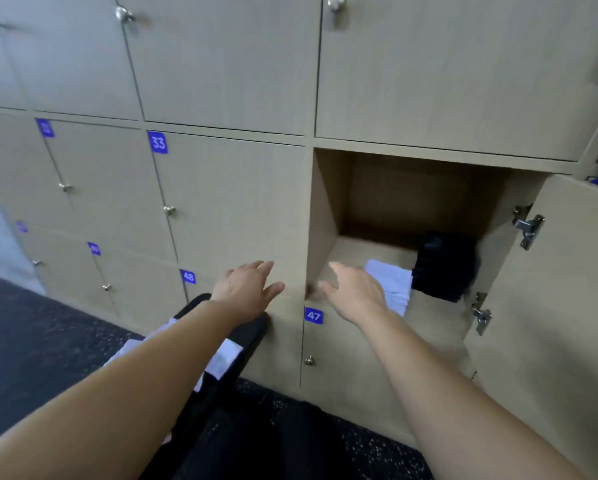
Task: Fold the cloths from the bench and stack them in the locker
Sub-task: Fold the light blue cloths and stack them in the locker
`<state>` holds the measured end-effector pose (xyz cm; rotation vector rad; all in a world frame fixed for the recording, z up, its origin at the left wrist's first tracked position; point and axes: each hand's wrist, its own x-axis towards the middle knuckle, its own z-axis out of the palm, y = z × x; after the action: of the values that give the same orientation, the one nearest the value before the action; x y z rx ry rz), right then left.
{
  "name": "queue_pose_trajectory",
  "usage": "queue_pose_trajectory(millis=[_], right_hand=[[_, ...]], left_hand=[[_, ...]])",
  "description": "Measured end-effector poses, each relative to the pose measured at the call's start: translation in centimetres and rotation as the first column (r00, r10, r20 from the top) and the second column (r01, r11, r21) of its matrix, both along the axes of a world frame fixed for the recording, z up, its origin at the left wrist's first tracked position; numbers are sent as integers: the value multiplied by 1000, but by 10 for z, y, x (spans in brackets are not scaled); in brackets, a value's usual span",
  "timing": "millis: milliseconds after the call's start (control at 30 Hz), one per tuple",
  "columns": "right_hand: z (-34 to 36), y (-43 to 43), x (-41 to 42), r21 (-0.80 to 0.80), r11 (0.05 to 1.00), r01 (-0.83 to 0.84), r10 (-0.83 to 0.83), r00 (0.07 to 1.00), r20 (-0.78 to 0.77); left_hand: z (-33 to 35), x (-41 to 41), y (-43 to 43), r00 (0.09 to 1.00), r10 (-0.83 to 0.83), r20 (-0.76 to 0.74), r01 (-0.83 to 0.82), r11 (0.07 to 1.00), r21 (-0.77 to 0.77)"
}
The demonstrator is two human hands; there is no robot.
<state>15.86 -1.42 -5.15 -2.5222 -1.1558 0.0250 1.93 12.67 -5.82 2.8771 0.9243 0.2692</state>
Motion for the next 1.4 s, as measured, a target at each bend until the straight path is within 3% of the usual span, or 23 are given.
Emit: queue_pose_trajectory(millis=[367,633,1167,1400], right_hand=[[-38,53,-138,25,958,-287,288,956,-55],[-89,100,-187,-89,908,-410,399,909,-123],[-177,198,-131,-188,919,-348,293,918,-266],[-218,244,-113,-200,910,-364,291,902,-320]], left_hand=[[-34,-190,31,942,336,-11,-336,938,-87],[-94,-274,62,875,481,-56,-484,864,-136],[-194,-165,142,896,444,-9,-432,865,-256],[-233,-137,153,815,565,-130,-579,779,-241]])
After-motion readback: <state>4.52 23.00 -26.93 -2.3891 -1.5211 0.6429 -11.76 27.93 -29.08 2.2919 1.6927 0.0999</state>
